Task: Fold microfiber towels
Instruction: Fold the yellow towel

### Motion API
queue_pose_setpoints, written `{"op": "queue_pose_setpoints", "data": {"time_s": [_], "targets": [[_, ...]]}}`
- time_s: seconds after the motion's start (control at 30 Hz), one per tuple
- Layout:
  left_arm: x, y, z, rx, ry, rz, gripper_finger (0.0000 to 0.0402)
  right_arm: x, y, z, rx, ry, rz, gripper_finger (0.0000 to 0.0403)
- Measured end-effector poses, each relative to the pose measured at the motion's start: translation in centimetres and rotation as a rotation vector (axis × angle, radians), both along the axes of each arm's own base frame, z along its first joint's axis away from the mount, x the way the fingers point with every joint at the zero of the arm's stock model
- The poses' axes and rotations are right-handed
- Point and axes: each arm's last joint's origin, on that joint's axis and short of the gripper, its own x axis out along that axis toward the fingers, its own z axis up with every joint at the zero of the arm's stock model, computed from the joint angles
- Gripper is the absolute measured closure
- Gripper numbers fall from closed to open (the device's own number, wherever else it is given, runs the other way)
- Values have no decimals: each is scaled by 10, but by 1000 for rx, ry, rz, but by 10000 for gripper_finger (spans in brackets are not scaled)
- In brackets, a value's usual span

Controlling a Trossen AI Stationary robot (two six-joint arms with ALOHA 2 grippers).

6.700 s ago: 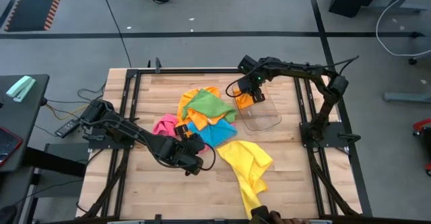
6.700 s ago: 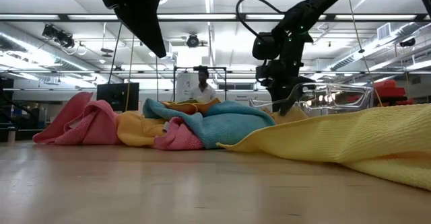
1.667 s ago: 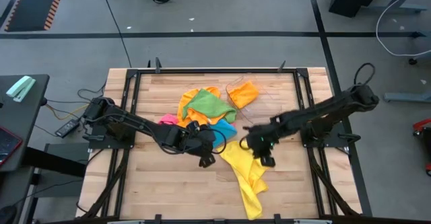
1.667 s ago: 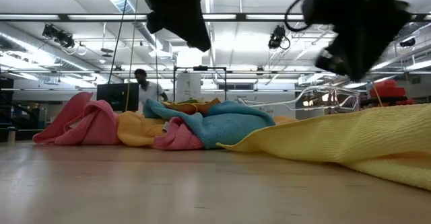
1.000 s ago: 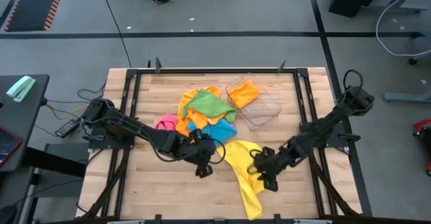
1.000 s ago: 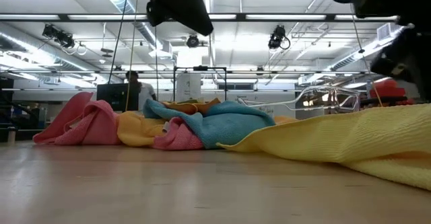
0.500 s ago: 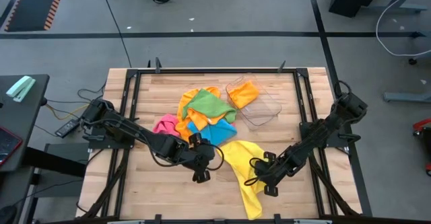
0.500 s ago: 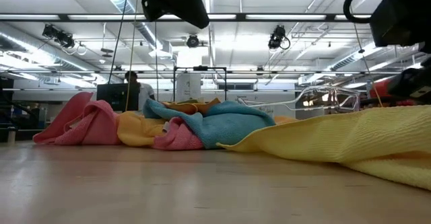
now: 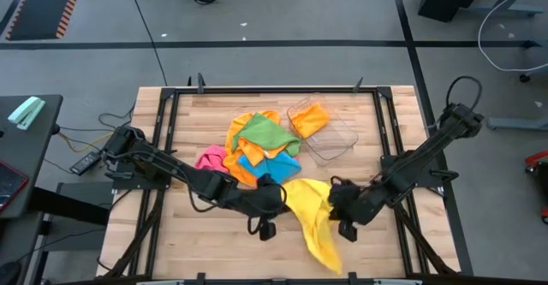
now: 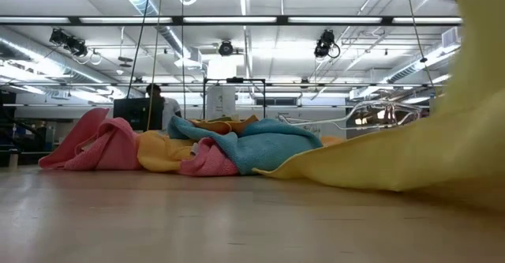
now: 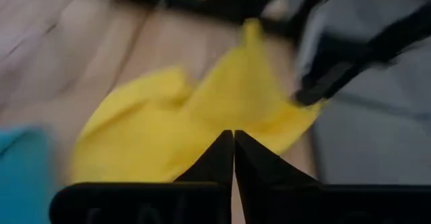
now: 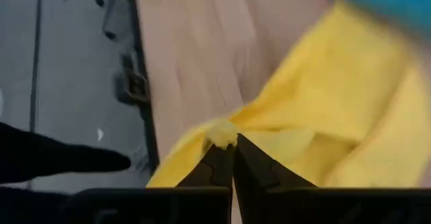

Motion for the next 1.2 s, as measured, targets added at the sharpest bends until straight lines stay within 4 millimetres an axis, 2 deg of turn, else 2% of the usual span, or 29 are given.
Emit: {"op": "queue_pose_setpoints", "data": {"time_s": [0.17,0.27,0.4,0.53,0.67,0.77,1.0,1.2], "targets": [[7,-4,34,-85,-258,-28,359,-12,-14,66,-142,-114,10,396],[9,-5,63,-35,-380,-49,346,-21,-24,97,-184,-182,-3,396],[13,4,99,65,-492,-24,330,-34,-34,126,-205,-267,2,397],[17,22,119,66,-541,95,327,-43,-45,136,-257,-321,-24,397],[20,32,119,19,-531,187,332,-47,-55,138,-338,-340,-82,397],[25,31,112,-30,-514,235,329,-46,-64,135,-349,-305,-150,397],[41,24,75,16,-344,223,312,-40,-66,132,-274,-293,-300,397],[35,26,48,92,-89,230,278,-20,-57,119,-272,-267,-413,397]]}}
